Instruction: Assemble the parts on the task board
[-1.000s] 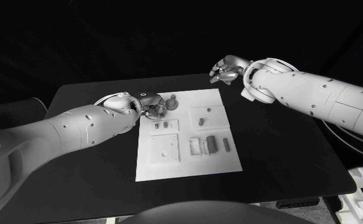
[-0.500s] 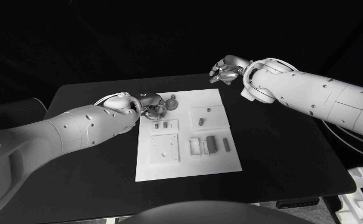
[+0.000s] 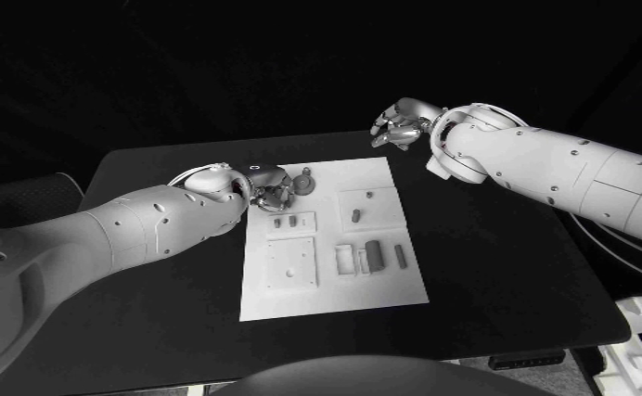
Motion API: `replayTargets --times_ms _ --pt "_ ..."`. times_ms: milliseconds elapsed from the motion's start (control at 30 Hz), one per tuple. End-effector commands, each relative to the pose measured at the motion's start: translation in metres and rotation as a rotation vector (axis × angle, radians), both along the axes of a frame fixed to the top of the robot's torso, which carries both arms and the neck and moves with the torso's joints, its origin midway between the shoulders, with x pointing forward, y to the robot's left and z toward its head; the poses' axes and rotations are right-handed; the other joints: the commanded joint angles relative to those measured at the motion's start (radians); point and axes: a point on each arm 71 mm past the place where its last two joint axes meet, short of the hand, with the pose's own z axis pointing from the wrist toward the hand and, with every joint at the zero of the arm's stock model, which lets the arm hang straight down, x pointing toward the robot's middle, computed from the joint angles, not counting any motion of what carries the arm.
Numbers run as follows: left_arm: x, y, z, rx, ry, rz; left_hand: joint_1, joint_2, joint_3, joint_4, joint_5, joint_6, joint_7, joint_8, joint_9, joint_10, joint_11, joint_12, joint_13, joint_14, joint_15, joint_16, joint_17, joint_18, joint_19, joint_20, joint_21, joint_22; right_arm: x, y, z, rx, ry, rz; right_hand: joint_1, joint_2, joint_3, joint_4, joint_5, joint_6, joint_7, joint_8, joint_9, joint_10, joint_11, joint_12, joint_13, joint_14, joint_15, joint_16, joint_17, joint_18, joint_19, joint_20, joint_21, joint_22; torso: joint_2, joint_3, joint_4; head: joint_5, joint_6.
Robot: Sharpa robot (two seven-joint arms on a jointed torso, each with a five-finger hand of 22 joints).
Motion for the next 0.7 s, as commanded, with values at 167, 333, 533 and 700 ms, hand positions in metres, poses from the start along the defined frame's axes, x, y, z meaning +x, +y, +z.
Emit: replayTargets --times_ms 167,333,533,700 --pt "0.0013 -0.0010 0.0022 -0.030 -0.019 0.010 -0.002 -0.030 -0.012 -0.006 -0.018 0.078 0.049 -0.051 -0.017 -0.003 0.026 -0.006 0.002 0.003 0.021 -0.001 -0.003 0.087 0.003 0.000 0.001 0.012 -0.0002 0.0008 0.0003 0.000 -0.001 0.009 -0.009 0.000 0.006 0.002 0.002 -0.001 0.007 0.005 -0.001 -0.004 0.000 0.006 -0.002 -0.001 -0.005 0.003 -0.001 0.011 0.003 -0.004 -0.005 0.013 0.000 0.0006 -0.0004 0.000 0.000" --pt "0.0015 -0.0008 0.0025 -0.037 -0.020 0.011 -0.002 -0.037 -0.016 -0.006 -0.019 0.078 0.051 -0.055 -0.018 -0.002 0.028 -0.007 0.002 0.003 0.023 -0.003 -0.004 0.089 0.004 0.002 0.001 0.012 -0.0003 0.0008 0.0002 0.000 0.000 0.009 -0.010 0.000 0.006 0.002 0.002 -0.001 0.007 0.005 -0.001 -0.004 0.000 0.006 -0.002 -0.001 -0.005 0.003 -0.001 0.011 0.003 -0.004 -0.005 0.013 0.000 0.0013 -0.0005 0.000 0.000" --pt "0.0016 -0.0008 0.0030 -0.044 -0.025 0.010 -0.001 -0.041 -0.018 -0.005 -0.019 0.078 0.051 -0.058 -0.019 -0.002 0.028 -0.007 0.003 0.004 0.024 -0.003 -0.004 0.091 0.004 0.004 0.001 0.012 -0.0003 0.0006 0.0002 0.000 0.000 0.009 -0.010 0.000 0.006 0.003 0.002 -0.001 0.007 0.005 -0.001 -0.004 0.000 0.006 -0.002 -0.001 -0.005 0.003 -0.001 0.011 0.003 -0.004 -0.005 0.013 0.000 0.0010 -0.0006 -0.001 0.000" --pt "0.0014 -0.0001 0.0025 -0.040 -0.018 0.010 0.003 -0.041 -0.020 -0.004 -0.018 0.091 0.050 -0.056 -0.018 0.000 0.027 -0.007 0.003 0.007 0.023 -0.002 -0.002 0.093 0.006 0.005 0.000 0.011 -0.0002 0.0001 0.0001 -0.001 0.000 0.008 -0.010 0.000 0.006 0.003 0.002 -0.001 0.007 0.005 -0.001 -0.004 0.000 0.006 -0.002 -0.001 -0.005 0.003 -0.001 0.011 0.003 -0.004 -0.005 0.013 0.000 0.0009 -0.0008 -0.002 0.000"
